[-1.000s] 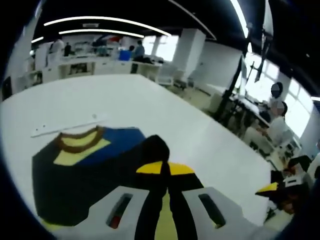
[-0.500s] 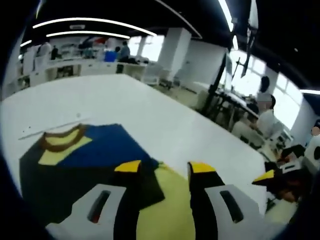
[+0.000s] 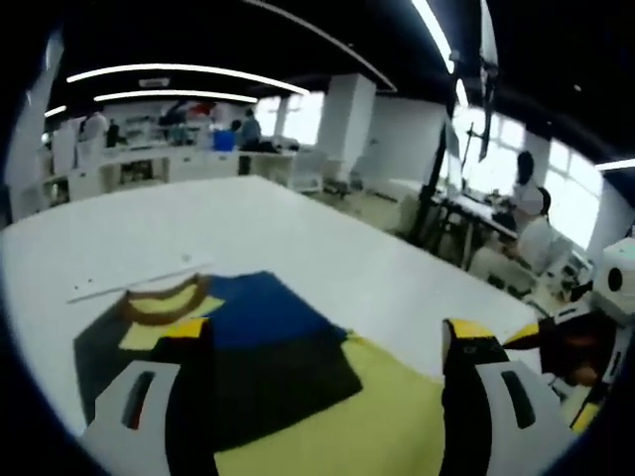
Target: Fold the garment on the visible template until the final outline fits inside the template.
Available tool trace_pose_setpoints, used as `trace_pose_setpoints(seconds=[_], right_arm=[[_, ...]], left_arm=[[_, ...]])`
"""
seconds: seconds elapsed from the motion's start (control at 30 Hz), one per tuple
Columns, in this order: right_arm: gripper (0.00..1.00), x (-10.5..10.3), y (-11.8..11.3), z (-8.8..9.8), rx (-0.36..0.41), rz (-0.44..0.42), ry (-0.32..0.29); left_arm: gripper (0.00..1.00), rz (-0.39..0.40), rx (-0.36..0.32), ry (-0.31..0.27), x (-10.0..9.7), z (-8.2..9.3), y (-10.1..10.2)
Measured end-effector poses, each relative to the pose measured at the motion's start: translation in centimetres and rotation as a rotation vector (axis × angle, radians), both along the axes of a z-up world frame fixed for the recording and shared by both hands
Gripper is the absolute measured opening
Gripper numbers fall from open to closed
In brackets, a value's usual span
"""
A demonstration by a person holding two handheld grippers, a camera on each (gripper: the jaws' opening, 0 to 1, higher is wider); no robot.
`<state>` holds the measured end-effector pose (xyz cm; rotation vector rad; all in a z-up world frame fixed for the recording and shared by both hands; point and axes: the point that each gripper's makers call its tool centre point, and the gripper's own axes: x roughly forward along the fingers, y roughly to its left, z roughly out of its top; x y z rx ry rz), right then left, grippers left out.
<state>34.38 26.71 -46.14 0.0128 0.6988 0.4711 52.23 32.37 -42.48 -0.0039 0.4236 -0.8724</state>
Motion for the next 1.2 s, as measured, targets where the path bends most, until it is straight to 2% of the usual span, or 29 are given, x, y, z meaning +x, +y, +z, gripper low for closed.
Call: trace_pose_setpoints(seconds=[0.13,0.27,0.4,0.6,0.83,1.1,1.2], right_arm=[[0.99,0.4,-0.2,0.2,0.005,-0.008,-0.004],[0.99,0.6,-0.4,0.3,-0.004,-0.010,-0.004],[0.99,0.6,-0.4,0.2,-0.010,-0.005,-0.001],[0.99,0.7,-0.6,0.0,-0.015,-0.001,0.004],[0.99,0.6,-0.8,-0.4,-0.024,0.003,0.017],[0.98,0.2,-1.2,-1.7,-0.063,0.015,0.043],[0.97,0.0,-1.1,-2.0,-0.047,0.011,0.051]], left_arm=[[0.99,0.005,0.019,-0.011,-0.1,0.4,1.8],[0.99,-0.026,0.083,-0.033,-0.8,0.4,3.7],[0.99,-0.027,0.075,-0.036,-1.3,0.9,5.5],[0.99,-0.034,0.105,-0.054,-2.4,0.8,7.9],[0.98,-0.024,0.171,-0.058,-3.9,-0.4,11.9],[0.95,0.002,0.190,-0.037,-6.3,-1.5,15.2],[0.94,0.012,0.190,-0.026,-7.1,-1.9,16.1]])
